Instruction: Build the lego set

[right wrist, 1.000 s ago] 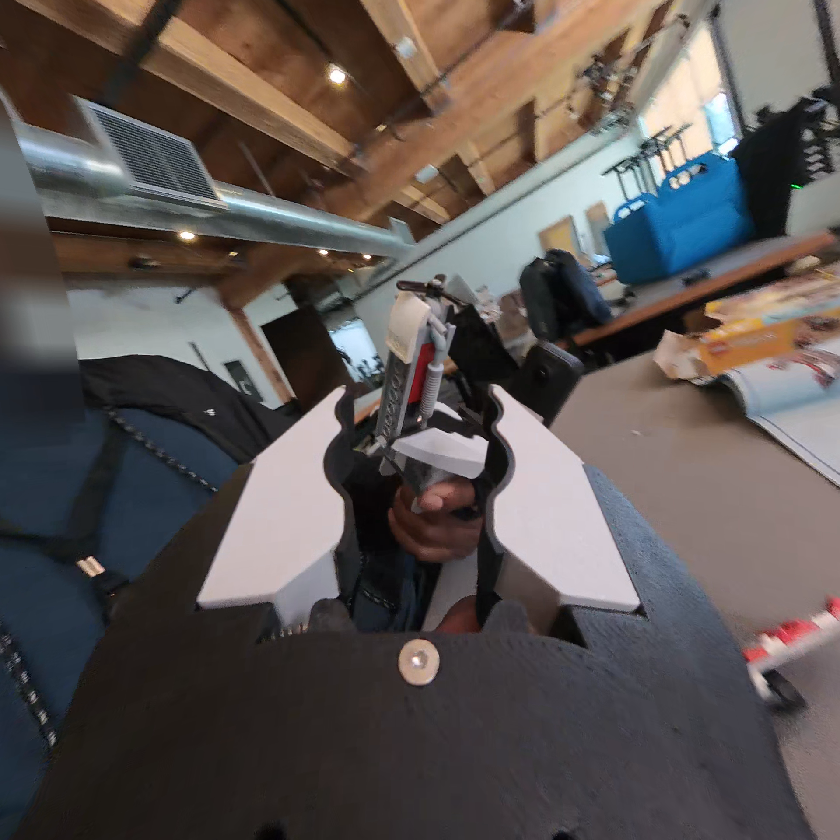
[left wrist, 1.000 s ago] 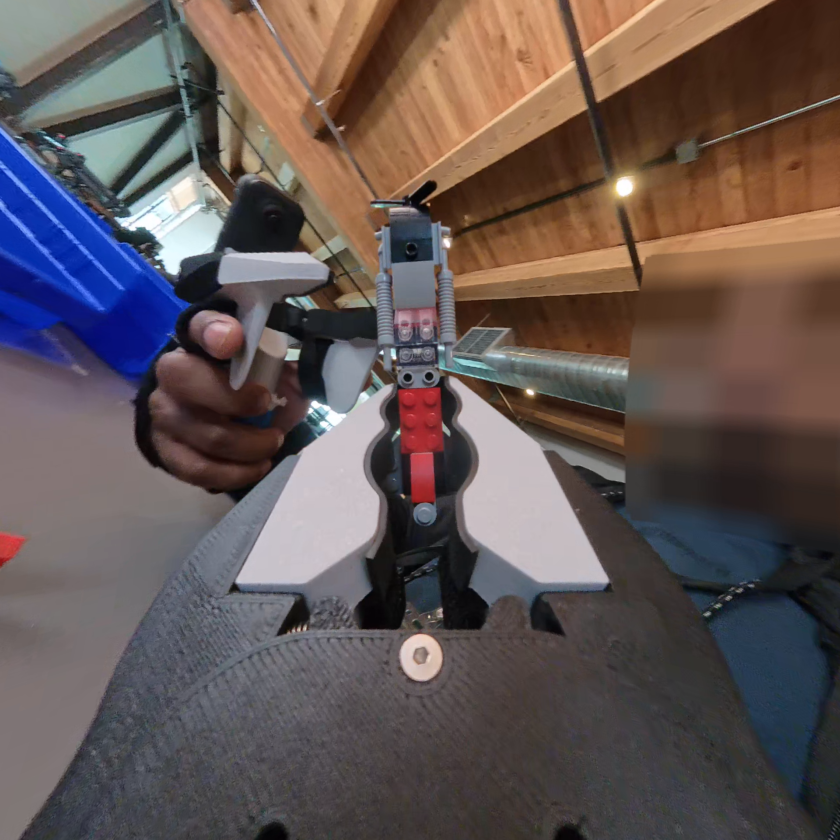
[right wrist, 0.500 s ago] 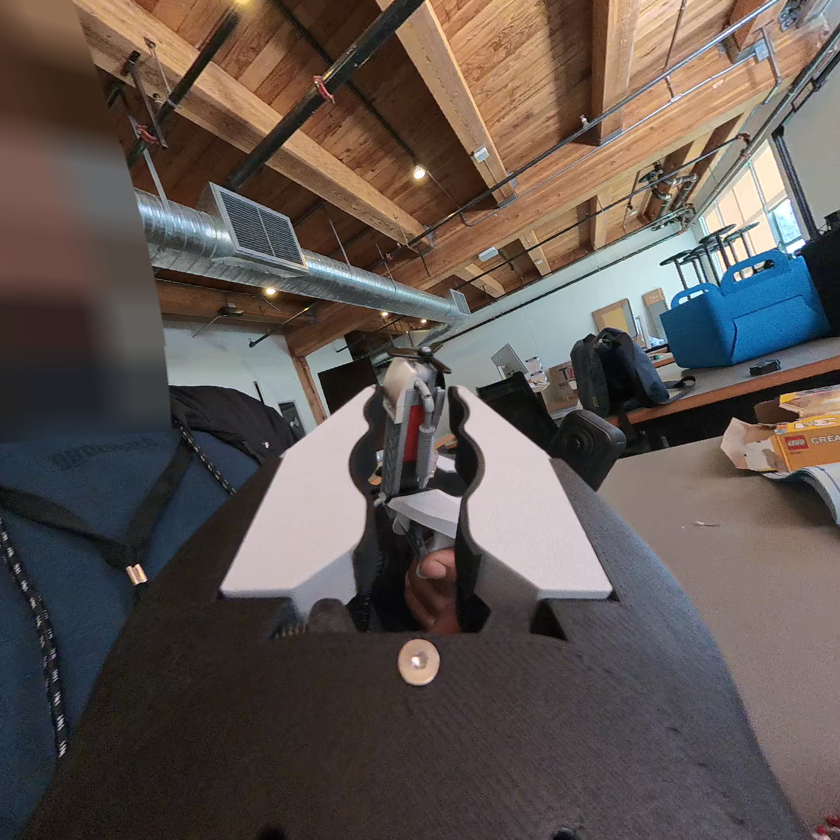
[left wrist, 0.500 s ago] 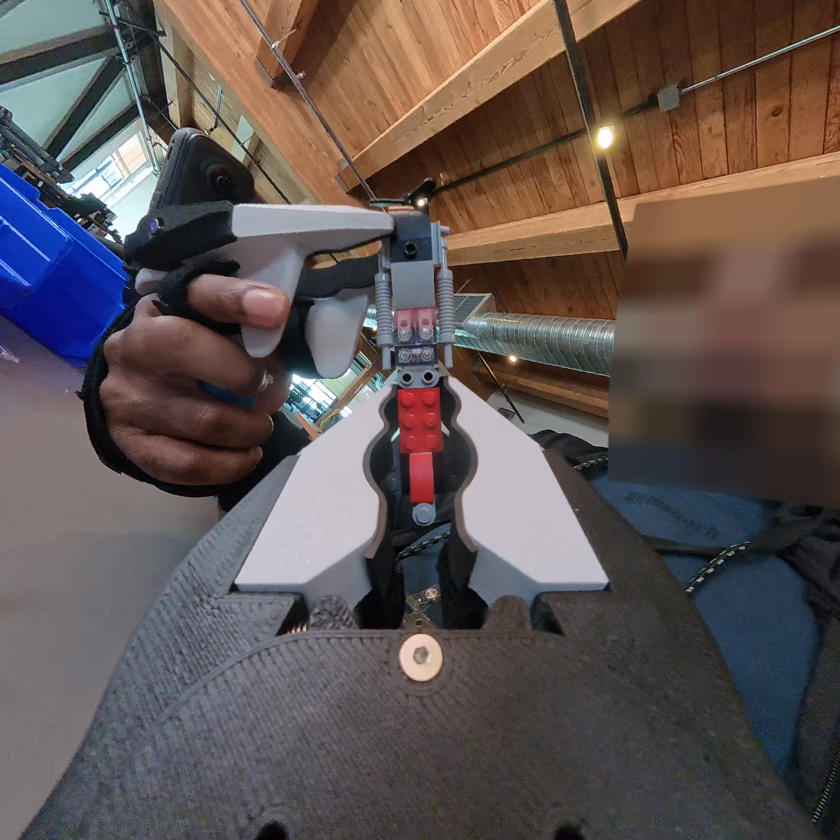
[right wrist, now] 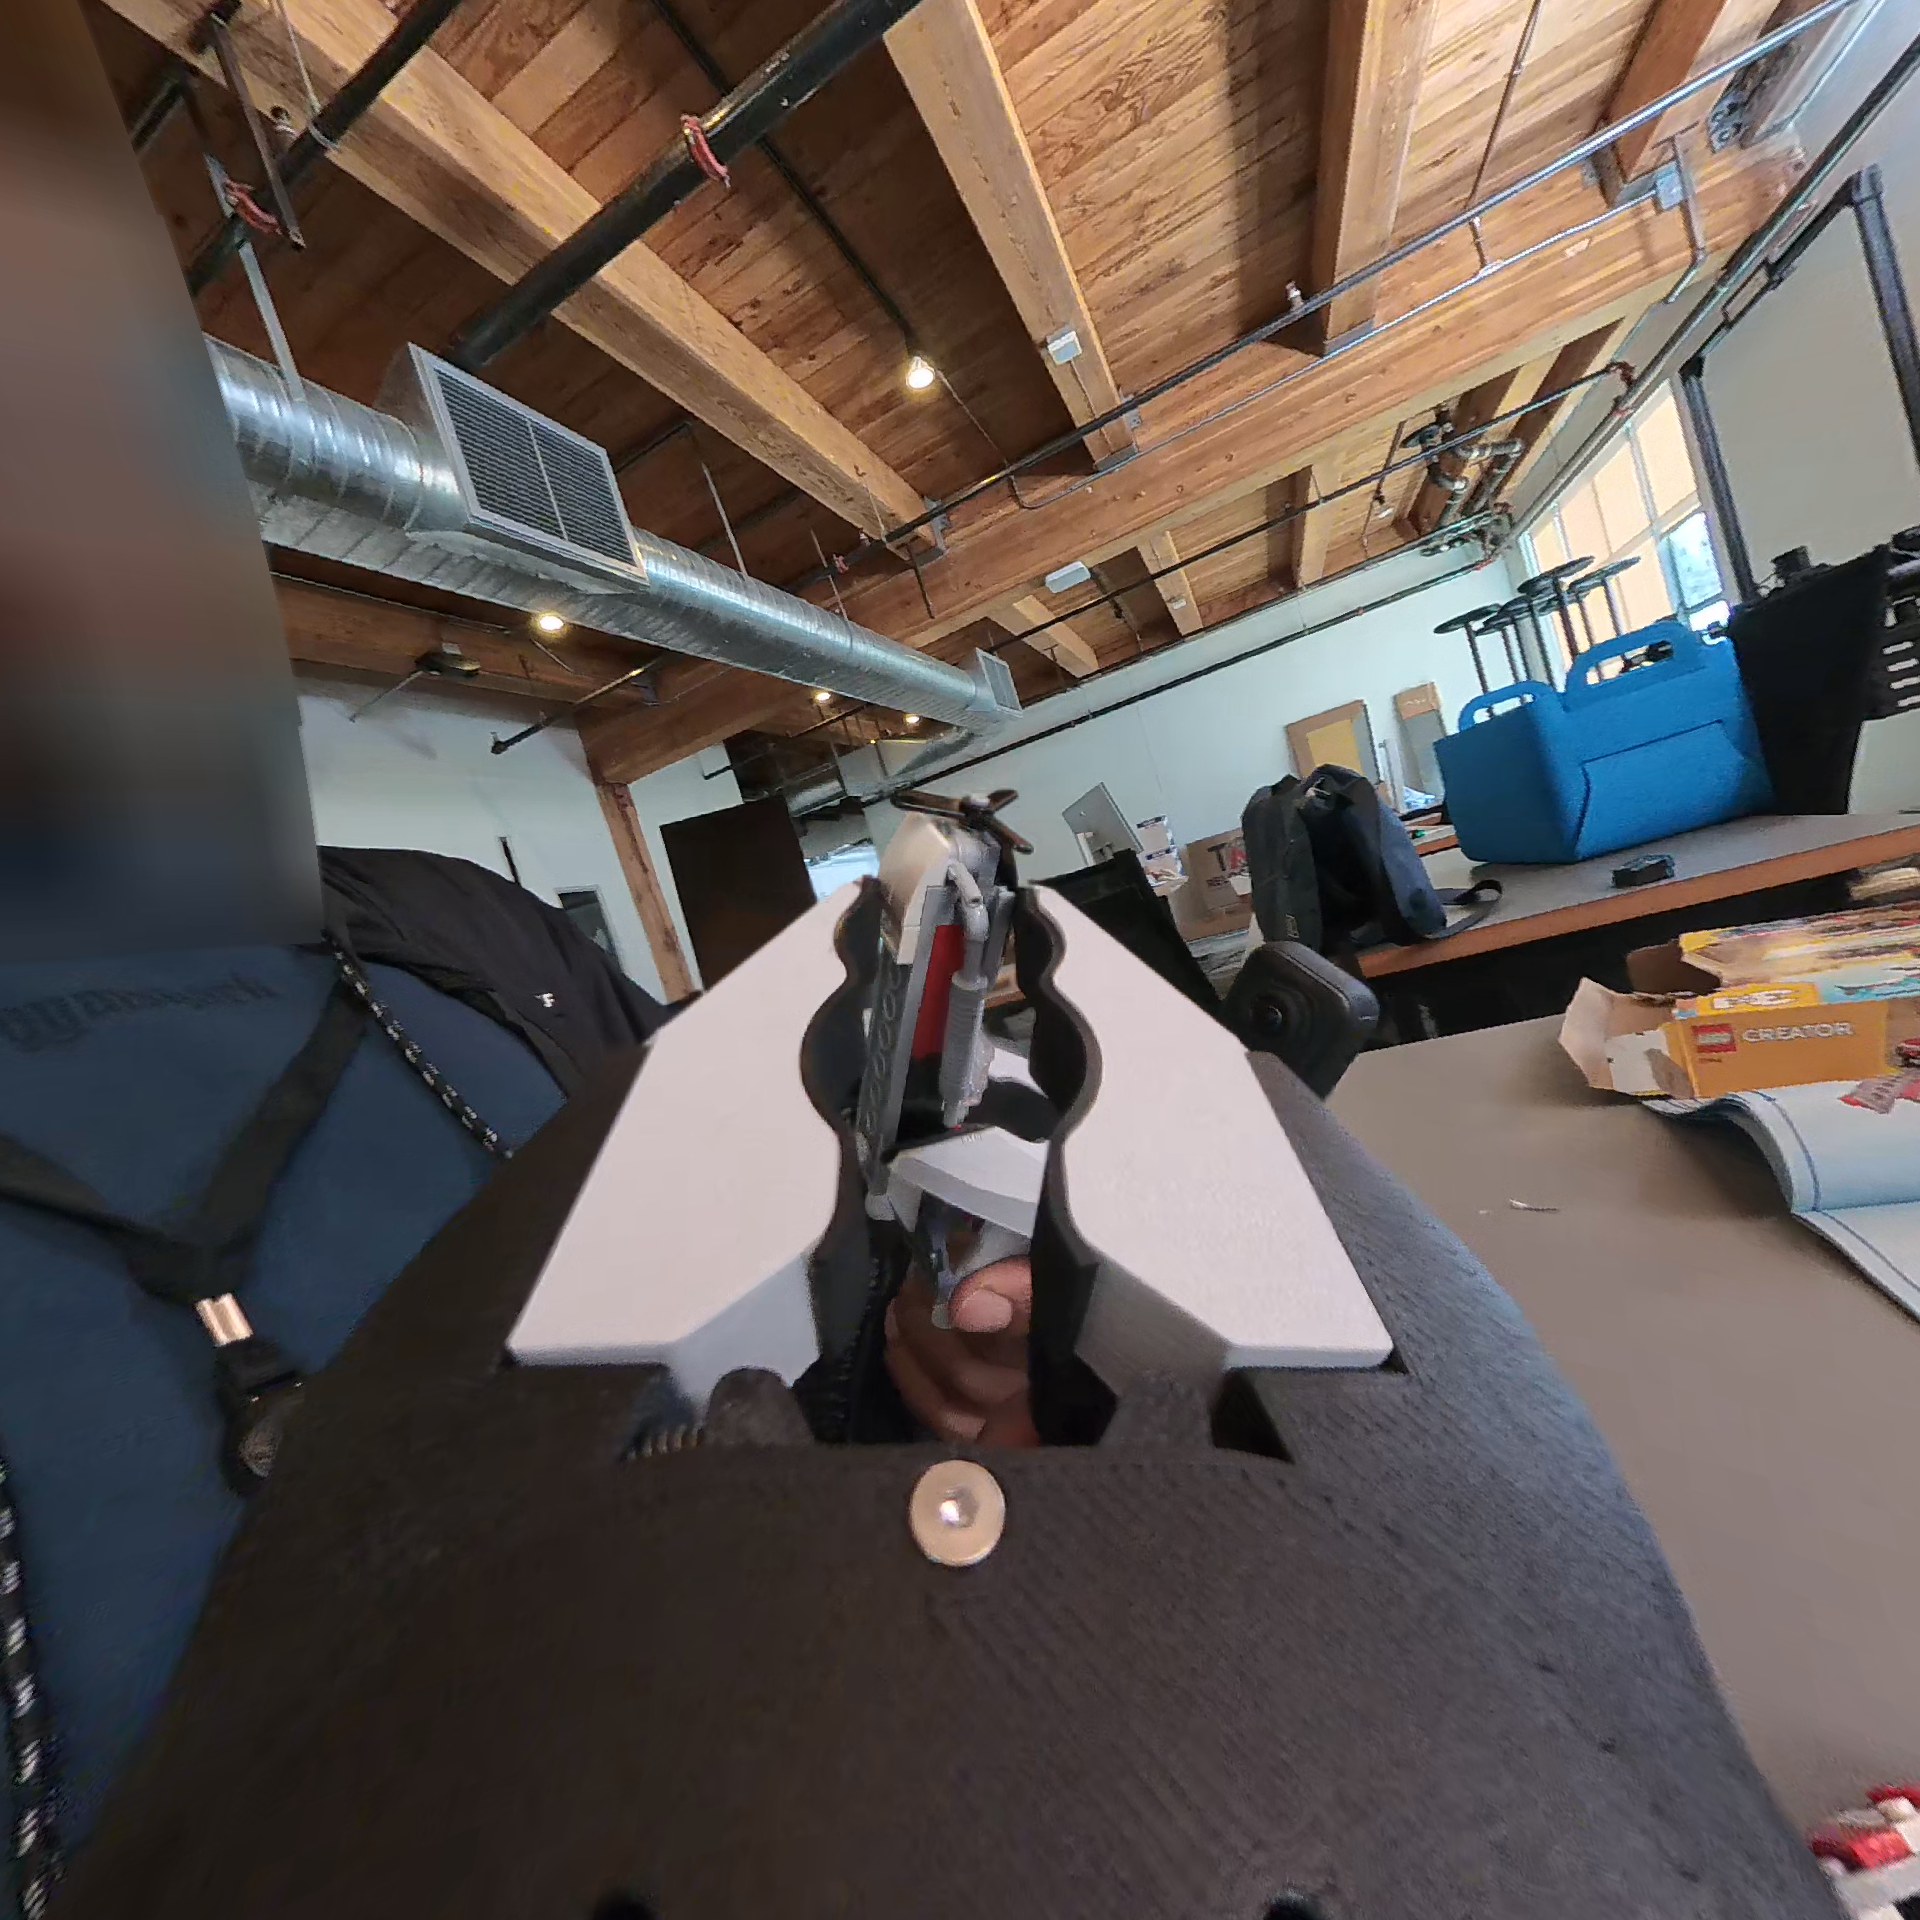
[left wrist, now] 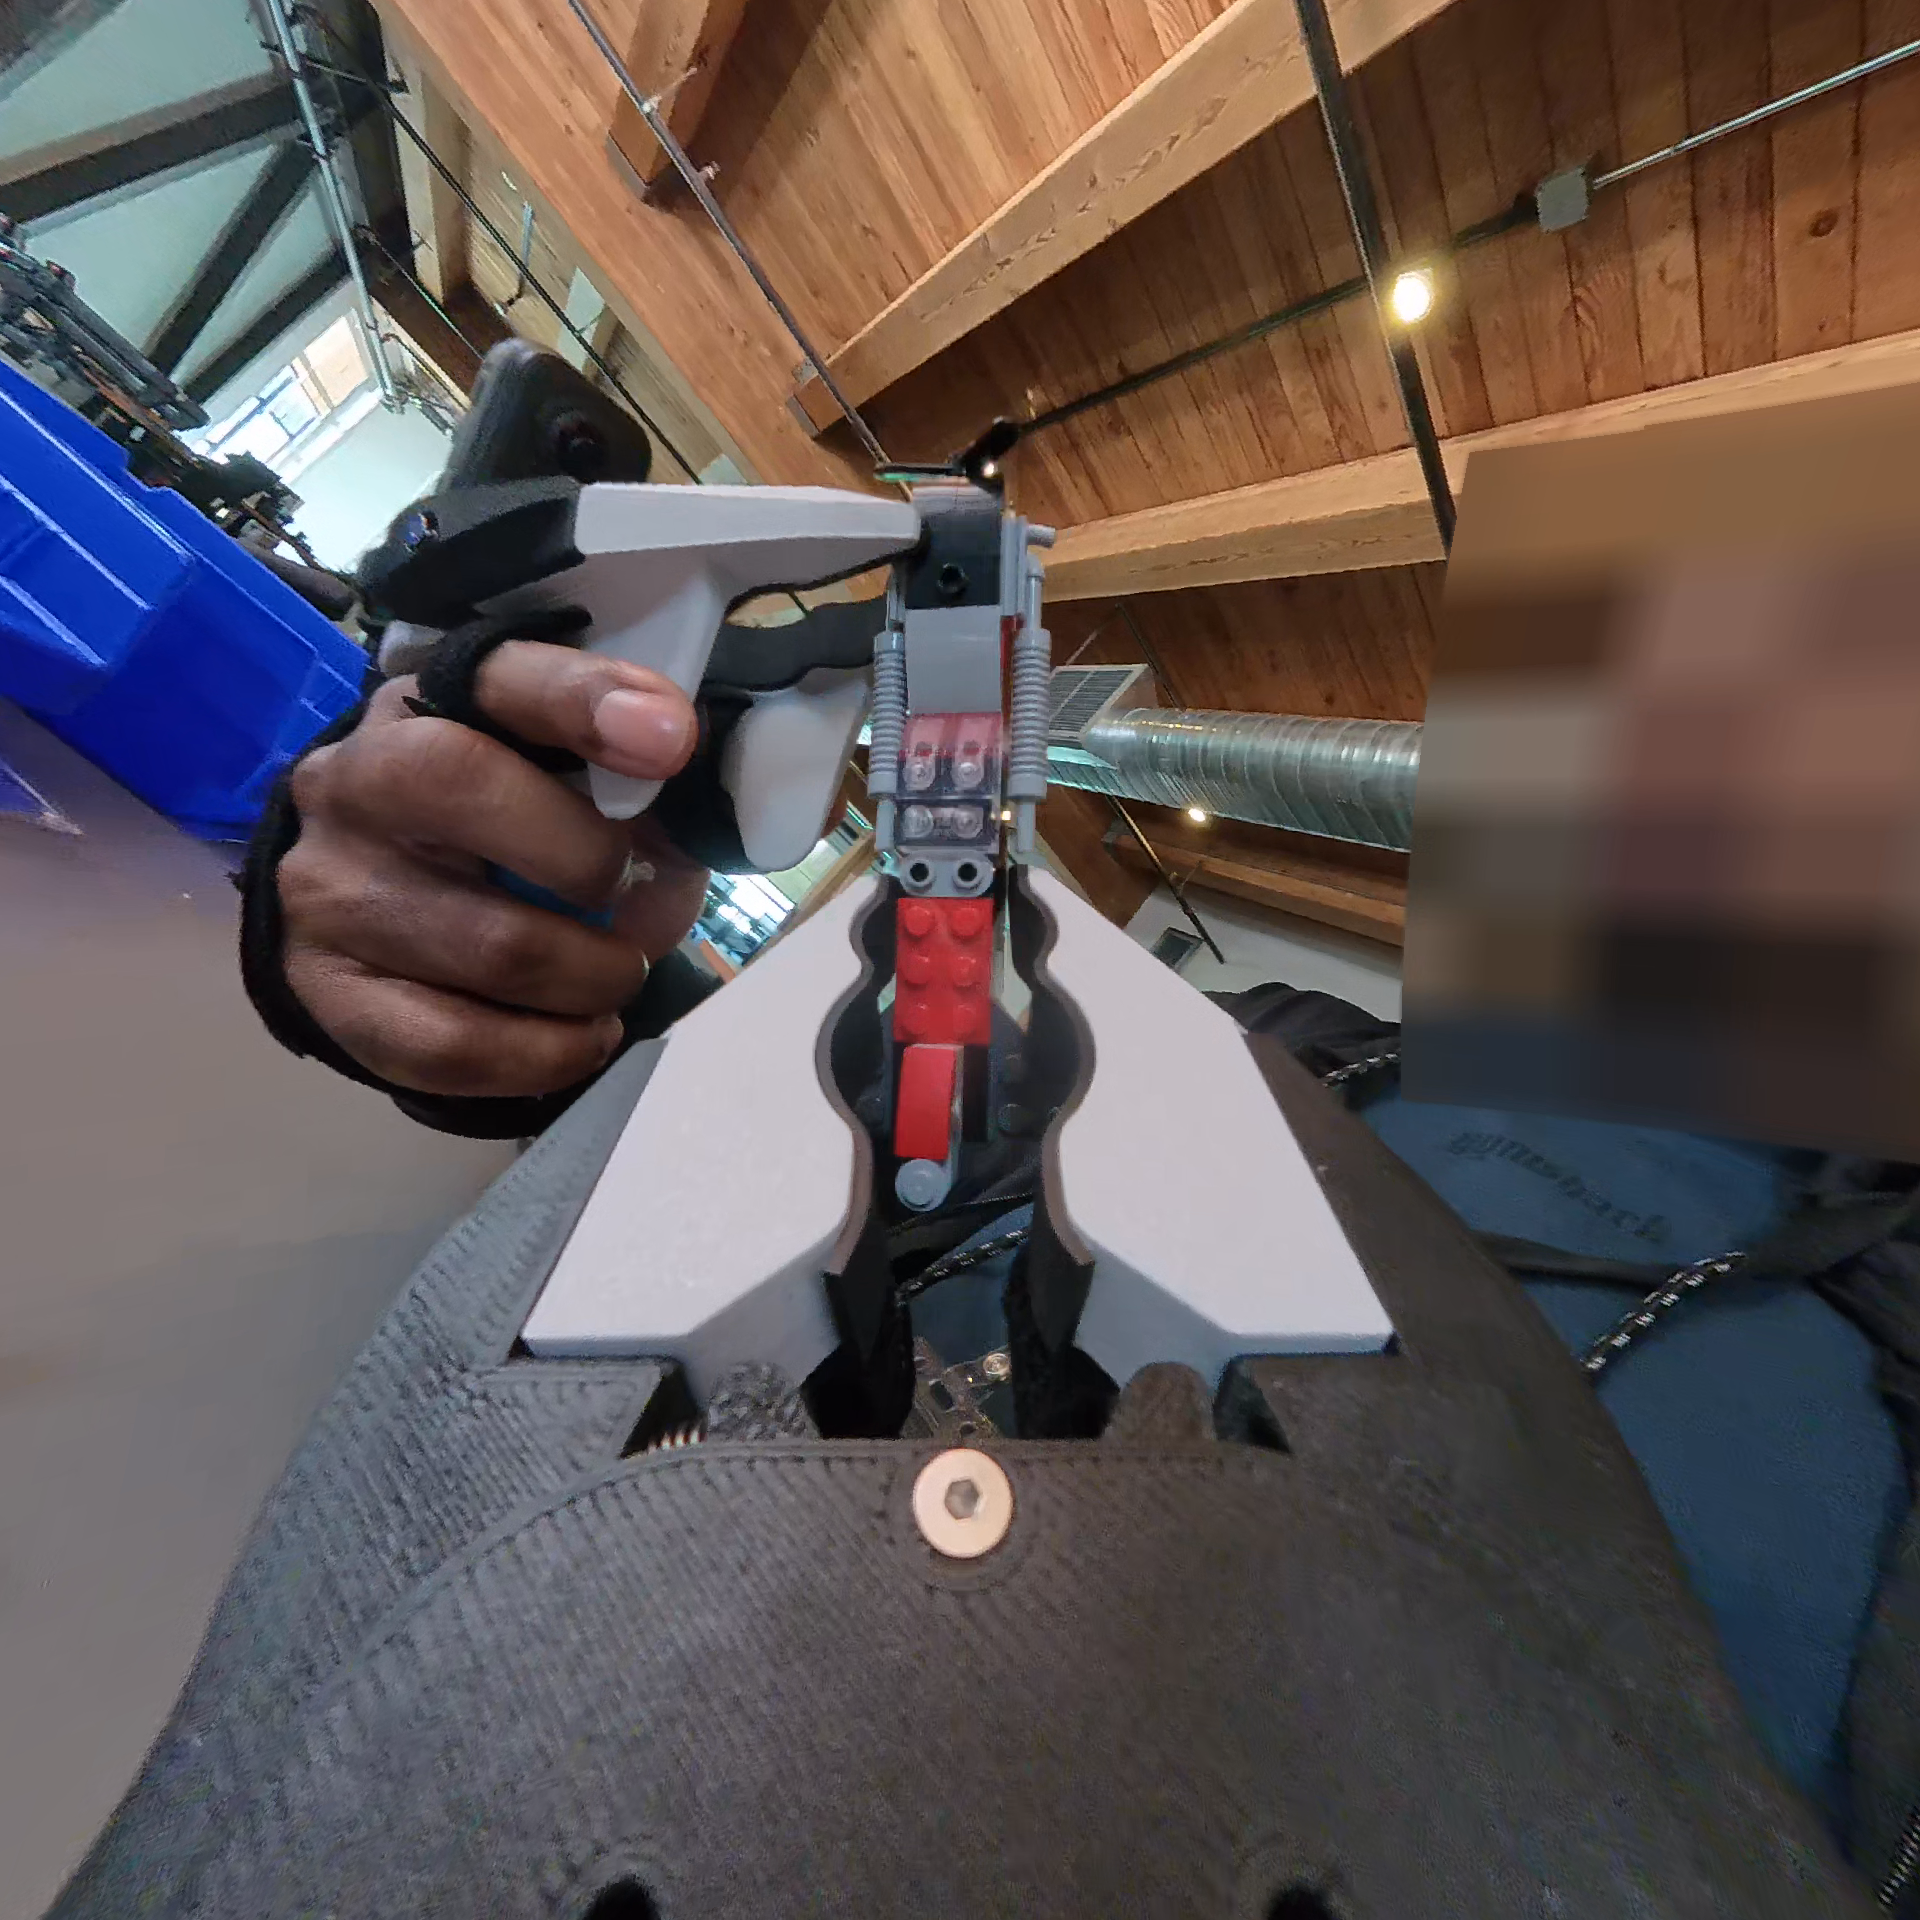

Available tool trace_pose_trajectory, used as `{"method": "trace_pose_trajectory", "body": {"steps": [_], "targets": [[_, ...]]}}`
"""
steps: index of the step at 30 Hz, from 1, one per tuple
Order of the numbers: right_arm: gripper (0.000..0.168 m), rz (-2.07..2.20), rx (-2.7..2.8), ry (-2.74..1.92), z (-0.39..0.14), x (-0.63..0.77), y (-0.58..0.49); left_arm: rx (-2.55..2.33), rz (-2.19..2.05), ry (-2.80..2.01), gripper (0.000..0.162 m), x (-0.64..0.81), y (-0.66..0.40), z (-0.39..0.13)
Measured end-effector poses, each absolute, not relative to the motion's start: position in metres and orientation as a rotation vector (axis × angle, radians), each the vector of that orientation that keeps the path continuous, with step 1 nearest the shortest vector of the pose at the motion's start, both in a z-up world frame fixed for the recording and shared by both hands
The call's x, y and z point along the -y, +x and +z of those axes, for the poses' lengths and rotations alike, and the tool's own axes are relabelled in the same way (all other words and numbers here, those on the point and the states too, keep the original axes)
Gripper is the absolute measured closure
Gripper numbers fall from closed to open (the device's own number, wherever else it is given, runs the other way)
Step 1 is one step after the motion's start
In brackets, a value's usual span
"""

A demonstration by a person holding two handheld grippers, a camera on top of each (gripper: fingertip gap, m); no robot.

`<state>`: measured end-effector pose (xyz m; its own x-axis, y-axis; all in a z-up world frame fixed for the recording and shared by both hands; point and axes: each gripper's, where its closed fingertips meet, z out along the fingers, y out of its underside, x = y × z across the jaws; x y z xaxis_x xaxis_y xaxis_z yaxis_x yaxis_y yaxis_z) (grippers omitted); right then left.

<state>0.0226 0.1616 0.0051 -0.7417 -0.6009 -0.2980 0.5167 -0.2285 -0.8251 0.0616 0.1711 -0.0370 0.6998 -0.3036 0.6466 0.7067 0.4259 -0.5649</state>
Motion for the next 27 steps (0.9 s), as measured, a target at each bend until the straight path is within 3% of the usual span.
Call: {"method": "trace_pose_trajectory", "body": {"steps": [9,13,19,27], "targets": [[0.144,-2.071,-1.371,0.344,-0.009,-0.149,-0.031,0.714,-0.287,-1.088,0.116,-0.154,0.023,-0.062],[0.144,-2.045,-1.438,0.555,-0.029,-0.141,-0.046,0.807,-0.182,-1.117,0.112,-0.147,0.01,-0.07],[0.144,-1.985,-1.523,0.729,-0.056,-0.126,-0.046,0.891,-0.124,-1.158,0.116,-0.147,0.0,-0.085],[0.144,-1.965,-1.544,0.804,-0.067,-0.122,-0.048,0.998,-0.107,-1.173,0.138,-0.136,-0.007,-0.101]]}}
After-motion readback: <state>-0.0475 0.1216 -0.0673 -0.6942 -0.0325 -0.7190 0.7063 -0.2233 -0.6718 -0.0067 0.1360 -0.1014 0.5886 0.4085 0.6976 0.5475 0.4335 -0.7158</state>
